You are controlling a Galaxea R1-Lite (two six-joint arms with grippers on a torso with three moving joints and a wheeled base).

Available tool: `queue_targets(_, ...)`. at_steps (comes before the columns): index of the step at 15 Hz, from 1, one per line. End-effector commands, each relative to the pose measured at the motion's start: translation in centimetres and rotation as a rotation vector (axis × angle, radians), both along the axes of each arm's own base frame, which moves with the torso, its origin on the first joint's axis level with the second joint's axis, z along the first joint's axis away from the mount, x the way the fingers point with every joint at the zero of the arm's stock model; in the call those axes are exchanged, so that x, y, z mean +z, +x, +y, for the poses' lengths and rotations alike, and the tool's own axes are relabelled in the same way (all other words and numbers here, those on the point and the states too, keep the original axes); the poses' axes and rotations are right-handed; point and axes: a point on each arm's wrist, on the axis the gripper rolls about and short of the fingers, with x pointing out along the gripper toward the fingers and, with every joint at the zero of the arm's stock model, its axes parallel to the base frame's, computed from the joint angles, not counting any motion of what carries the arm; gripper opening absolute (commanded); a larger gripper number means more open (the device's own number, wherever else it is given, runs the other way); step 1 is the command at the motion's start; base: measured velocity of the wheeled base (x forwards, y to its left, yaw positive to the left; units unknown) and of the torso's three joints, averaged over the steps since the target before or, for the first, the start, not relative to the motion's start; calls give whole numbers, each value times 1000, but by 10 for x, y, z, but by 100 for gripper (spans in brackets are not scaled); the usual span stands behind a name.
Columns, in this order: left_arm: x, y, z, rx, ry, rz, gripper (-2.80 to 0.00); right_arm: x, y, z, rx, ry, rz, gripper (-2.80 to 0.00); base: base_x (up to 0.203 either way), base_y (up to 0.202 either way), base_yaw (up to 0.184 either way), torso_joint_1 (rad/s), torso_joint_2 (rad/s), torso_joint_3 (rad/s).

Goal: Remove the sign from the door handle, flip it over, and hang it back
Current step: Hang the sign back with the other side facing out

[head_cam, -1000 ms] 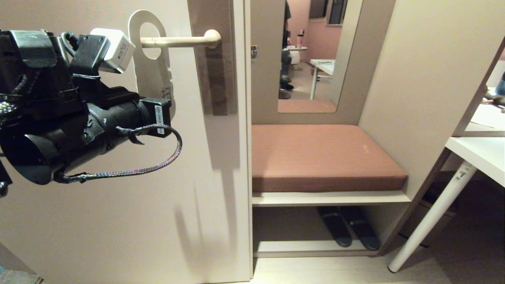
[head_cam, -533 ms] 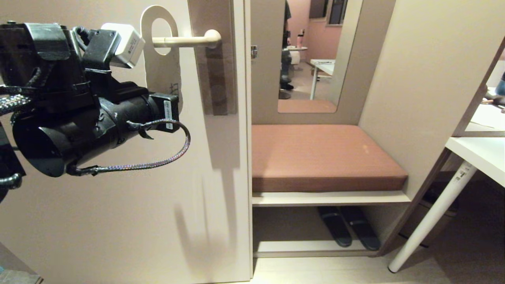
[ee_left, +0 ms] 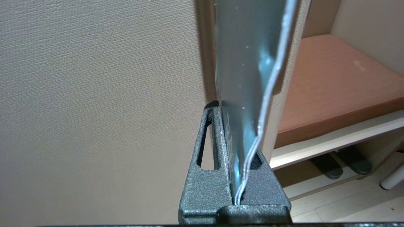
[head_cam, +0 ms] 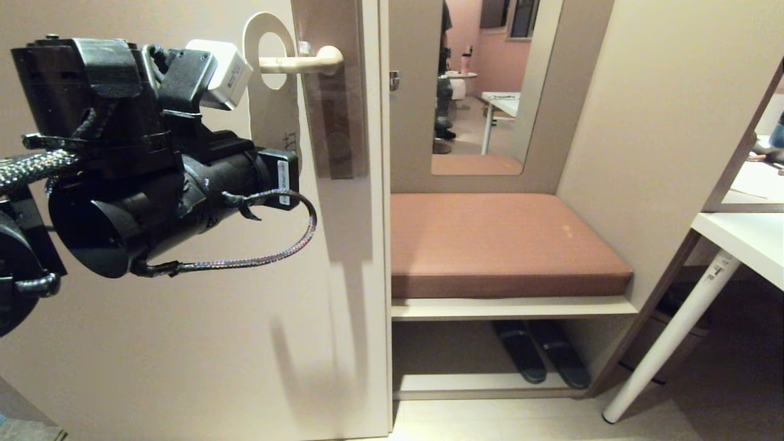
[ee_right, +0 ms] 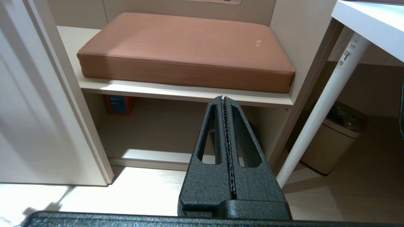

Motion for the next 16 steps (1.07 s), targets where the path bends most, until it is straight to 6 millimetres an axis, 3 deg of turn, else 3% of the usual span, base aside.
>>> queue_targets(1, 0, 0, -5, -14, 0, 0, -280, 0, 0, 0, 0, -1, 1, -280, 0, 0, 0, 0, 0, 0)
queue_targets(16, -6, 4, -16, -40, 39, 7, -280, 0, 0, 0, 0, -1, 1, -280, 0, 0, 0, 0, 0, 0)
